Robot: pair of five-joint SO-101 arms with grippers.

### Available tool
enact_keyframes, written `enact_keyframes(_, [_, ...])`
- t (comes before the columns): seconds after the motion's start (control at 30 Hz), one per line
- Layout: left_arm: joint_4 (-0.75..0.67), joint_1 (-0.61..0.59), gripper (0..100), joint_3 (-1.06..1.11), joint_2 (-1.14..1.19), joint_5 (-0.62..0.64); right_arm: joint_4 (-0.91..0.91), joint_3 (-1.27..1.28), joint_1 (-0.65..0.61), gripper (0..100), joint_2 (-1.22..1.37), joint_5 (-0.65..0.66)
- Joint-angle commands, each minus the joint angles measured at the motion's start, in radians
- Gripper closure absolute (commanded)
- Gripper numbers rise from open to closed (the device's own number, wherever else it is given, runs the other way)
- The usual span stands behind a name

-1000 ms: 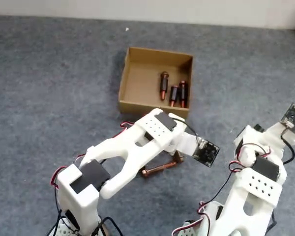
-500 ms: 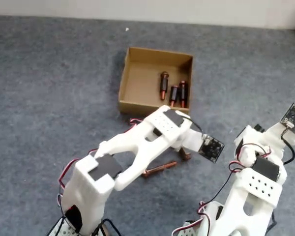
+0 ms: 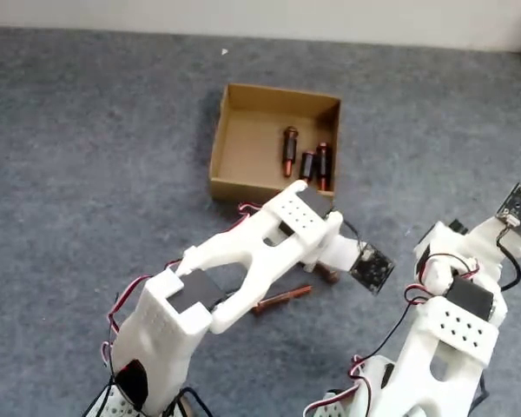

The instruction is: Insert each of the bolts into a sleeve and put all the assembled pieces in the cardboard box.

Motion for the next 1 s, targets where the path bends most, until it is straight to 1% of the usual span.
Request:
enact_keyframes(0.0, [0.083, 0.012, 98, -0.005, -0.005, -0.075, 0.001, -0.065, 0.013, 99.3, -0.038, -0.003])
enact_keyframes(0.1, [0.126, -0.008, 99, -0.012, -0.007, -0.075, 0.001, -0.065, 0.013, 99.3, -0.038, -0.003])
enact_keyframes(0.27, [0.279, -0.056, 99, -0.077, -0.007, -0.075, 0.001, -0.065, 0.015, 99.3, -0.038, -0.003])
enact_keyframes(0.43, [0.37, -0.171, 99, -0.13, -0.008, -0.057, 0.001, -0.065, 0.008, 99.3, -0.038, -0.003])
enact_keyframes(0.5, [0.379, -0.213, 99, -0.13, -0.031, -0.015, 0.001, -0.065, 0.008, 99.3, -0.038, -0.003])
enact_keyframes(0.57, [0.382, -0.249, 99, -0.107, -0.068, -0.002, 0.001, -0.065, 0.008, 99.3, -0.038, -0.003])
enact_keyframes(0.7, [0.377, -0.306, 99, -0.013, -0.177, 0.026, 0.001, -0.065, 0.007, 99.3, -0.038, -0.003])
enact_keyframes(0.83, [0.371, -0.367, 99, 0.085, -0.278, 0.098, 0.001, -0.065, 0.007, 99.3, -0.038, -0.003])
enact_keyframes(0.97, [0.273, -0.444, 99, 0.202, -0.354, 0.183, 0.001, -0.065, 0.007, 99.3, -0.038, -0.003])
